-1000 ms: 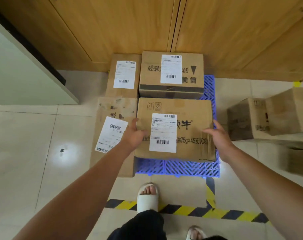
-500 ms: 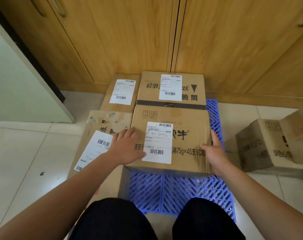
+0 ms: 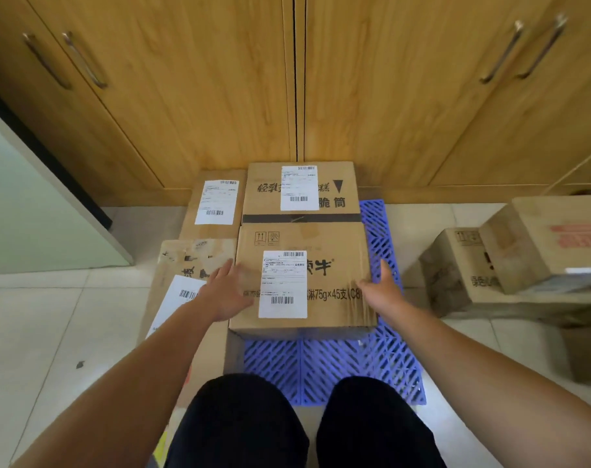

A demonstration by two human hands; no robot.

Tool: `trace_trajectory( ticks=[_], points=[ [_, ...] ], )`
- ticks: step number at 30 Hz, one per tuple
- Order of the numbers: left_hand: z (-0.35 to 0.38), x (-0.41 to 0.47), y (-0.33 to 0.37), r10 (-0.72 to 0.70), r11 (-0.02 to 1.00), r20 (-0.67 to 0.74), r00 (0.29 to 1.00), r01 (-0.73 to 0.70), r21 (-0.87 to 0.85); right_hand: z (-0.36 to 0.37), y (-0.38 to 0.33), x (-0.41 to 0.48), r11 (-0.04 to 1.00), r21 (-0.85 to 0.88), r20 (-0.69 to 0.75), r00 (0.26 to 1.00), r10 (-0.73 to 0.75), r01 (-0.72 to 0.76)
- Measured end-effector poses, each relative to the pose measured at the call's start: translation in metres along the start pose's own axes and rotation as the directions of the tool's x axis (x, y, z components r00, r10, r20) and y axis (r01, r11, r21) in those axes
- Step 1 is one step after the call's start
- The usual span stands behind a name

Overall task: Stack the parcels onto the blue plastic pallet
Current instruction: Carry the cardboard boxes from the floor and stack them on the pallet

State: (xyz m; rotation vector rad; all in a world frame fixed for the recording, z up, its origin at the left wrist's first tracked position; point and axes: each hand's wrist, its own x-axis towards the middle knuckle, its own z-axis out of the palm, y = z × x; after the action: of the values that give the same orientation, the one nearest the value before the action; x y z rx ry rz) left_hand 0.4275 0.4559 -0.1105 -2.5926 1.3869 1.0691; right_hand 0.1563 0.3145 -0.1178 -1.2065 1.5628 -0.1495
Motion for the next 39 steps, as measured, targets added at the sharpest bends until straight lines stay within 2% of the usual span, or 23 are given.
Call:
trace_trajectory(
  ticks=[2,5,9,13,15,20,23,26,31,34,39],
  points=[
    [-0.016,-0.03,0.006,-0.099,0.974,-0.041,0.994,0.088,-0.209,-0.016,-0.012,-0.035,0.998,-0.003,-0.016,0.998,0.06,-0.06],
    [-0.044,-0.098,0.026,-0.205,0.829,0.044,0.978,0.197,-0.523,-0.046,-0.031,-0.091,0.991,-0.008,0.019,0.991,0.136,-0.136],
    [-0.097,-0.19,0.064,-0.276,0.711,0.113,0.955,0.282,-0.644,-0.091,-0.072,-0.183,0.986,-0.007,0.041,0.985,0.168,-0.168],
    [-0.178,-0.299,0.122,-0.342,0.555,0.227,0.912,0.391,-0.734,-0.162,-0.145,-0.326,0.973,0.116,0.003,0.98,0.2,-0.199],
    [-0.213,-0.348,0.157,-0.304,0.513,0.278,0.911,0.403,-0.758,-0.201,-0.171,-0.391,0.964,0.182,-0.022,0.979,0.2,-0.193],
    [-0.257,-0.438,0.264,-0.123,0.489,0.365,0.923,0.377,-0.787,-0.294,-0.19,-0.496,0.867,0.462,-0.084,0.964,0.251,-0.185],
    [-0.247,-0.459,0.32,-0.023,0.554,0.359,0.933,0.311,-0.772,-0.34,-0.163,-0.529,0.787,0.607,-0.139,0.959,0.246,-0.113],
    [-0.223,-0.475,0.373,0.014,0.619,0.348,0.938,0.265,-0.739,-0.384,-0.121,-0.553,0.698,0.713,-0.185,0.944,0.275,-0.063],
    [-0.165,-0.524,0.462,0.011,0.618,0.321,0.947,0.245,-0.747,-0.475,-0.048,-0.574,0.63,0.775,-0.182,0.937,0.297,-0.049],
    [-0.127,-0.55,0.512,0.028,0.591,0.329,0.944,0.25,-0.767,-0.528,-0.011,-0.581,0.633,0.774,-0.189,0.941,0.282,-0.035],
    [-0.091,-0.568,0.576,0.075,0.608,0.338,0.938,0.226,-0.761,-0.594,0.016,-0.582,0.61,0.792,-0.207,0.936,0.285,-0.011]
  ],
)
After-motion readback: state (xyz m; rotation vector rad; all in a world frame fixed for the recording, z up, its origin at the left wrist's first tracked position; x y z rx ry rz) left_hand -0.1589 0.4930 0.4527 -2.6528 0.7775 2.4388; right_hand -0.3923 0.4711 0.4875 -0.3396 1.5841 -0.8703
